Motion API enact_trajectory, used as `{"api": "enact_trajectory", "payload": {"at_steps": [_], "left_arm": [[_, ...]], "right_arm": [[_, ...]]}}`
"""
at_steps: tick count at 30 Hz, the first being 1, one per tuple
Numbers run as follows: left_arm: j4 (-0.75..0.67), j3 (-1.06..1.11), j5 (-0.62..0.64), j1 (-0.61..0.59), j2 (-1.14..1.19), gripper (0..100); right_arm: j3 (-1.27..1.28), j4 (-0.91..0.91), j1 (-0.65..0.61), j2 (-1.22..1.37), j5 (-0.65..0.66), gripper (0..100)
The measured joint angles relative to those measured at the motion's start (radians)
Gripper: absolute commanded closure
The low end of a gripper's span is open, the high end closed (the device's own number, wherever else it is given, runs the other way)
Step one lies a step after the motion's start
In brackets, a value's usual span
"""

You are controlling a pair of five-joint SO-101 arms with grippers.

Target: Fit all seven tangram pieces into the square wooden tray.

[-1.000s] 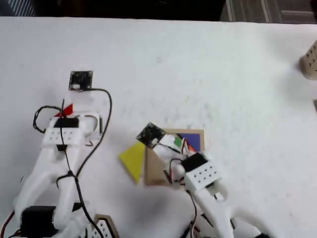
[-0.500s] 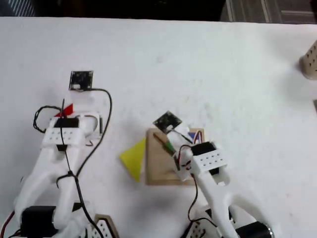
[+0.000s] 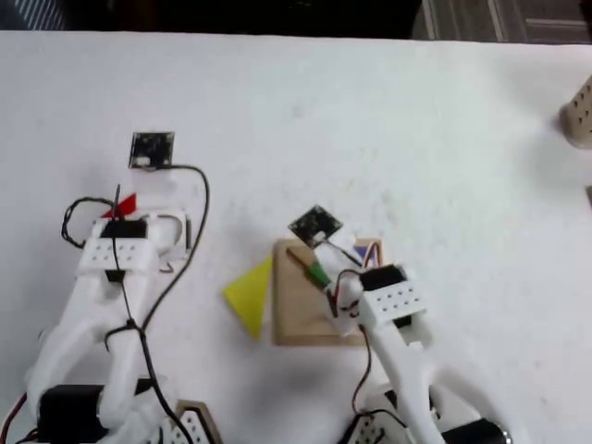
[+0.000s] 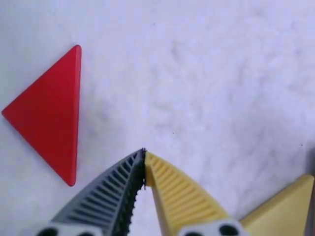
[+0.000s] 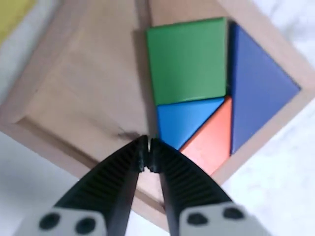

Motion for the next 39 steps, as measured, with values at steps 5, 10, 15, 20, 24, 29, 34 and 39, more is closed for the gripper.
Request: {"api": "enact_trajectory", "payload": {"at_steps": [5, 10, 15, 20, 24, 29, 34, 39], "left_arm": [[0.0, 0.0, 0.0, 0.0, 0.0, 98], [0.0, 0.0, 0.0, -0.009, 0.0, 98], [0.0, 0.0, 0.0, -0.037, 0.0, 98], [0.0, 0.0, 0.0, -0.037, 0.0, 98], [0.0, 0.0, 0.002, -0.025, 0.0, 98], [0.014, 0.0, 0.0, 0.02, 0.0, 98], [0.103, 0.0, 0.0, 0.1, 0.0, 91], [0.199, 0.002, 0.0, 0.201, 0.0, 82]], "right_arm": [[0.0, 0.009, -0.104, -0.077, -0.061, 98.1], [0.0, -0.074, -0.121, -0.055, -0.117, 98.1], [-0.021, -0.178, -0.126, 0.115, -0.121, 98.1], [-0.123, -0.141, -0.078, 0.213, -0.123, 98.1], [-0.135, -0.106, -0.06, 0.21, -0.123, 98.1], [-0.135, -0.021, -0.052, 0.149, -0.123, 98.1], [-0.107, 0.031, -0.048, 0.043, -0.121, 98.1], [-0.029, 0.008, -0.041, -0.052, -0.097, 98.1]]}}
